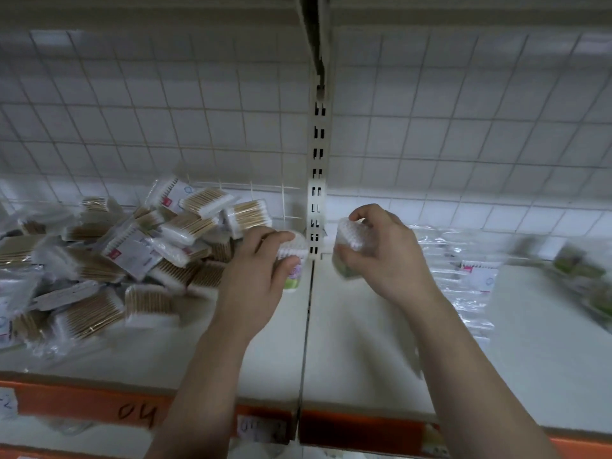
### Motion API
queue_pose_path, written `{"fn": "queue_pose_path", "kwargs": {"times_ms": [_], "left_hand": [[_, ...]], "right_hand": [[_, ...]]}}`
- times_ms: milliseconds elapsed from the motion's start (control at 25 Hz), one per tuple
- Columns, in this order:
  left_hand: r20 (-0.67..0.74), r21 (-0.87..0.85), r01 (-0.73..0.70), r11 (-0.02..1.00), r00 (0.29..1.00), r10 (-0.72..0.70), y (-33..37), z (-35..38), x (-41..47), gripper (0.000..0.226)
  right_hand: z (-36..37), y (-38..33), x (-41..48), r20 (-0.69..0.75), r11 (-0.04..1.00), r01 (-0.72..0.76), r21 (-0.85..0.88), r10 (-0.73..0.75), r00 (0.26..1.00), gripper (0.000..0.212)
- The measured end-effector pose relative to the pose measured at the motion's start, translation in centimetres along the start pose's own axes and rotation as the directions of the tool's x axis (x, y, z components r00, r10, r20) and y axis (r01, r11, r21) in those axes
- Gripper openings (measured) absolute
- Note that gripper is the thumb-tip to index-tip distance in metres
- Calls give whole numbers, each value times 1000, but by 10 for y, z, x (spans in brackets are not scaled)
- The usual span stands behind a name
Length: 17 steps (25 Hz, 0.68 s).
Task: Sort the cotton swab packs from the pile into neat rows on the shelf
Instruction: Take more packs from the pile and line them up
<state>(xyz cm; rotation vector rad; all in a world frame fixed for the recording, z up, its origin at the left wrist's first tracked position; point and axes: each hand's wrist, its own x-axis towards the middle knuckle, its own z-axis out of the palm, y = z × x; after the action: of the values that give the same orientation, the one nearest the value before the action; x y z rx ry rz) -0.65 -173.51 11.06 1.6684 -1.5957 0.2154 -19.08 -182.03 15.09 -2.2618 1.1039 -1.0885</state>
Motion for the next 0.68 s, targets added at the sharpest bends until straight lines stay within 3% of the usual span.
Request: {"fn": "queue_pose_path", "kwargs": {"times_ms": [440, 680], "left_hand": [[-16, -190, -170, 967, 985, 170, 140, 55, 33, 44], [16, -322, -252, 913, 962, 271, 244, 114, 37, 43]], "right_hand": [[-135, 71, -37, -208, 998, -56, -30, 48, 977, 36], [-228, 142, -72, -290, 984, -166, -68, 140, 947, 40]]}}
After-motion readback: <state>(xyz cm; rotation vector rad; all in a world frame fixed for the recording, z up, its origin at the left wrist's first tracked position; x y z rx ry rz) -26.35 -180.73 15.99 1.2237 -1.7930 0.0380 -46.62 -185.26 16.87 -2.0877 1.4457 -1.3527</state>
